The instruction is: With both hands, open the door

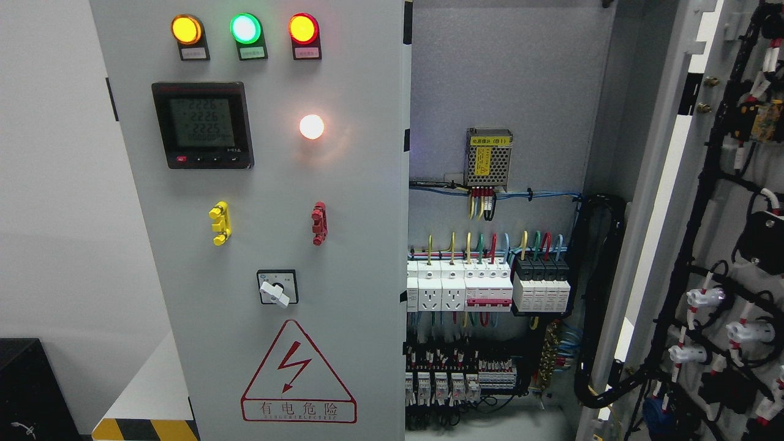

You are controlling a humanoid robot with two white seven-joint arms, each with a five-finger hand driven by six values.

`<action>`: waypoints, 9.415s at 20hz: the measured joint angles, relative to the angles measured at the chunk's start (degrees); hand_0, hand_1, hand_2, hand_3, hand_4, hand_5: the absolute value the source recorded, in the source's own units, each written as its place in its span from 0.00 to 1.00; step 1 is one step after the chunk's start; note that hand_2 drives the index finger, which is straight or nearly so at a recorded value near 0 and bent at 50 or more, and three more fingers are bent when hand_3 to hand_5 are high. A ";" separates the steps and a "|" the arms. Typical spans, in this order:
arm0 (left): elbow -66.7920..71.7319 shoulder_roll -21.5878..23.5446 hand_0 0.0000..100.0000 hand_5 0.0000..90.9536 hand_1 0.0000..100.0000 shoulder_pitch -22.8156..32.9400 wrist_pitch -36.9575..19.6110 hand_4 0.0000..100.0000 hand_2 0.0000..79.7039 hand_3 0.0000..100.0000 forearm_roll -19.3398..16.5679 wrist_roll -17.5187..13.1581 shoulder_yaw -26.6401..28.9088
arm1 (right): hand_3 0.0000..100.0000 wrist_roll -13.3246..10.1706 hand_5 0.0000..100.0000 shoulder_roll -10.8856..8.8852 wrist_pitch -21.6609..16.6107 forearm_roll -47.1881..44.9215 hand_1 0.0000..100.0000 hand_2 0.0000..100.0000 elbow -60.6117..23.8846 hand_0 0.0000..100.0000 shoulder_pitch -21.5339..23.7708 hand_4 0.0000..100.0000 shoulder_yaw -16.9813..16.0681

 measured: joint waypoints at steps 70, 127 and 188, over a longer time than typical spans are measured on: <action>91.61 -38.48 0.00 0.00 0.00 -0.43 -0.31 0.00 0.00 0.00 -11.80 0.87 5.81 | 0.00 0.02 0.00 -3.24 -3.79 0.00 0.00 0.00 -38.28 0.00 15.85 0.00 2.52; 92.46 -41.32 0.00 0.00 0.00 -1.65 -0.69 0.00 0.00 0.00 -19.97 0.52 17.63 | 0.00 -0.78 0.00 -11.71 -0.93 -7.05 0.00 0.00 -106.99 0.00 -11.93 0.00 14.78; 92.37 -43.12 0.00 0.00 0.00 -1.51 -0.57 0.00 0.00 0.00 -21.02 -0.13 17.83 | 0.00 4.76 0.00 -10.54 8.21 -20.96 0.00 0.00 -82.69 0.00 -43.20 0.00 15.32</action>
